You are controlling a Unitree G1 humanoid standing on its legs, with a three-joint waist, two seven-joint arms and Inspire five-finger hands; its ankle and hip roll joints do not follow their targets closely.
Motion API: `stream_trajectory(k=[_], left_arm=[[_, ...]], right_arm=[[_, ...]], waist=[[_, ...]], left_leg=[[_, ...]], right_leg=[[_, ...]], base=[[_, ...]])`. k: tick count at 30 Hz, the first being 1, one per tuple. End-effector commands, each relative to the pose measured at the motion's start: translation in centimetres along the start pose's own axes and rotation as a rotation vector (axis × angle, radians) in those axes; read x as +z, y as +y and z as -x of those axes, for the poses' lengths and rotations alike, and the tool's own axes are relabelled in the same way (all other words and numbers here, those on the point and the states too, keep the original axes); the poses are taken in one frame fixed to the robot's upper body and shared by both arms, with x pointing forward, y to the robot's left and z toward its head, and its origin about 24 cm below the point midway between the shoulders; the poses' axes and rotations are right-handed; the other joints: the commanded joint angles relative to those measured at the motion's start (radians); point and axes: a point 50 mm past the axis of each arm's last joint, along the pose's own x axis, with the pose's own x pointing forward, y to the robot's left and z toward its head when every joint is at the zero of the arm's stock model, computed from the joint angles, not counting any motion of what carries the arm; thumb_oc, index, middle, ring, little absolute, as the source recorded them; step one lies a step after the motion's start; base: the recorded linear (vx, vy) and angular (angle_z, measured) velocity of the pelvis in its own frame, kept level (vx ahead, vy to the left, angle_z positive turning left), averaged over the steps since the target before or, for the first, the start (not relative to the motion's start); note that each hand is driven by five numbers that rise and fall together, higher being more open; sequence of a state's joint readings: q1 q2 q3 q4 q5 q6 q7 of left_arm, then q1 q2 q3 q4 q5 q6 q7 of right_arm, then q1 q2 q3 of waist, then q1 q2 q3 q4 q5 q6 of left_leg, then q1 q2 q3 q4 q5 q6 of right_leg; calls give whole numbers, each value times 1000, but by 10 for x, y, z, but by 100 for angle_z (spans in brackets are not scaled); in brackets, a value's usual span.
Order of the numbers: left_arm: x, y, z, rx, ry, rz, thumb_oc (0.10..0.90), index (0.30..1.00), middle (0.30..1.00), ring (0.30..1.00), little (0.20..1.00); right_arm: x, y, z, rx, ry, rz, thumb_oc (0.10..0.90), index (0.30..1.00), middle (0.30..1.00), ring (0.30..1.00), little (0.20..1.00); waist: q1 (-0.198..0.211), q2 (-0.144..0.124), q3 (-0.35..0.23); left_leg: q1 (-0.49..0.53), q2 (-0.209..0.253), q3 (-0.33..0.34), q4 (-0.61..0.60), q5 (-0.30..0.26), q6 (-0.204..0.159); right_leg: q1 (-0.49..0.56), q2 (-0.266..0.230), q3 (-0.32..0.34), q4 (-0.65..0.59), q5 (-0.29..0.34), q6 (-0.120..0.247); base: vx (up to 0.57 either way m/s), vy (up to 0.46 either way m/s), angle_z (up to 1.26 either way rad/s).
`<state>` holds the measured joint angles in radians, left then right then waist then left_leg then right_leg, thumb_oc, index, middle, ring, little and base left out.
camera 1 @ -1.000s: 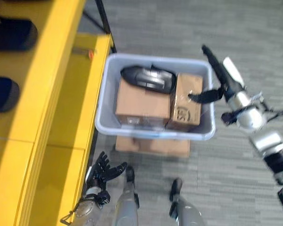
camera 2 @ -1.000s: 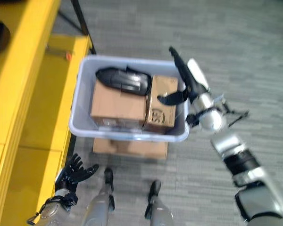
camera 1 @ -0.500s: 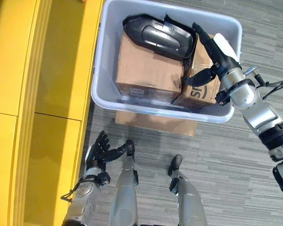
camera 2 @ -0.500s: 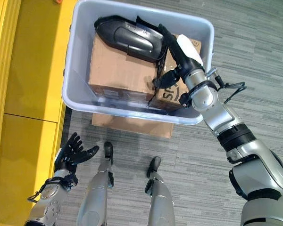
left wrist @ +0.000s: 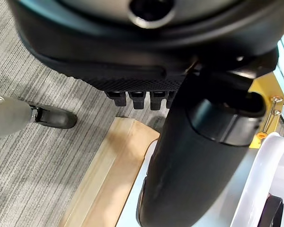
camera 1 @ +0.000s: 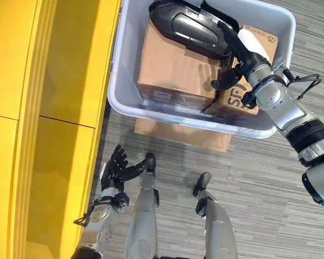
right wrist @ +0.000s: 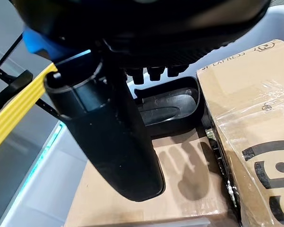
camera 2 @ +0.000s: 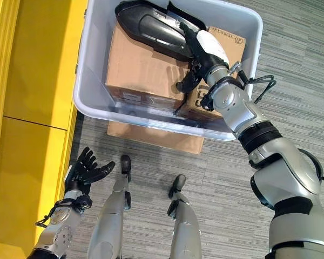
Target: Move parts from the plastic box to the shelf.
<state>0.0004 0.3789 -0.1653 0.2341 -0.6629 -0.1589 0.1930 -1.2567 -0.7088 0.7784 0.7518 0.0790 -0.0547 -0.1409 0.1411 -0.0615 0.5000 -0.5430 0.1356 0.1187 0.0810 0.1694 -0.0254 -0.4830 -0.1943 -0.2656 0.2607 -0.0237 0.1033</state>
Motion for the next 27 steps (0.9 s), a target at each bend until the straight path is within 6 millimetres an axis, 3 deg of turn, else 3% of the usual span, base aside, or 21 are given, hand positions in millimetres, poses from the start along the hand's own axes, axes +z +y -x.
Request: stream_trajectory(k=[1,3,7,16,19,20,23,24,27], left_arm=[[38,-9,0,-60,-185,4,900,1000,1000,1000,1000],[41,-11,0,-67,-197,11,900,1000,1000,1000,1000],[42,-12,-2,-62,-204,9,900,1000,1000,1000,1000],[43,-11,-5,-37,-209,39,900,1000,1000,1000,1000],[44,-9,-7,-18,-213,55,900,1000,1000,1000,1000],[45,-10,-9,-9,-215,58,900,1000,1000,1000,1000],[45,-10,-10,-9,-211,60,900,1000,1000,1000,1000],[44,-11,-12,-4,-202,68,900,1000,1000,1000,1000],[46,-14,-13,-6,-203,81,900,1000,1000,1000,1000]], right_arm=[[39,-79,-12,-238,-126,77,900,1000,1000,1000,1000],[28,-93,-12,-265,-66,96,900,1000,1000,1000,1000],[22,-103,-13,-304,-21,43,900,1000,1000,1000,1000],[26,-96,-15,-296,-49,-152,900,1000,1000,1000,1000],[22,-91,-16,-309,-37,-293,900,1000,1000,1000,1000],[19,-77,-18,-304,-17,-447,900,1000,1000,1000,1000],[25,-62,-22,-262,-27,-531,900,1000,1000,1000,1000],[32,-45,-26,-234,-25,-637,900,1000,1000,1000,1000],[40,-33,-29,-218,-30,-739,900,1000,1000,1000,1000]], waist=[[17,-1,-2],[27,3,5],[35,3,9],[39,-1,17],[38,-5,18],[38,-7,19],[34,-12,19],[33,-14,19],[29,-19,19]], left_leg=[[53,53,-51,83,-175,-57],[37,49,-58,62,-161,-60],[34,44,-61,52,-157,-59],[36,38,-65,39,-154,-59],[39,40,-64,36,-156,-59],[41,41,-64,32,-157,-59],[43,43,-61,33,-159,-58],[44,43,-61,34,-162,-58],[46,43,-60,33,-163,-58]], right_leg=[[45,-2,37,-58,29,39],[39,-1,22,-74,34,44],[37,0,21,-79,35,45],[38,2,18,-87,35,44],[37,4,19,-89,37,45],[38,6,21,-92,38,44],[37,7,22,-90,37,44],[37,8,22,-89,35,42],[38,9,24,-88,33,41]], base=[[29,-16,15],[43,-25,11],[27,0,13],[5,0,1],[0,0,0],[0,0,0],[0,0,0],[0,0,0],[0,0,0]])
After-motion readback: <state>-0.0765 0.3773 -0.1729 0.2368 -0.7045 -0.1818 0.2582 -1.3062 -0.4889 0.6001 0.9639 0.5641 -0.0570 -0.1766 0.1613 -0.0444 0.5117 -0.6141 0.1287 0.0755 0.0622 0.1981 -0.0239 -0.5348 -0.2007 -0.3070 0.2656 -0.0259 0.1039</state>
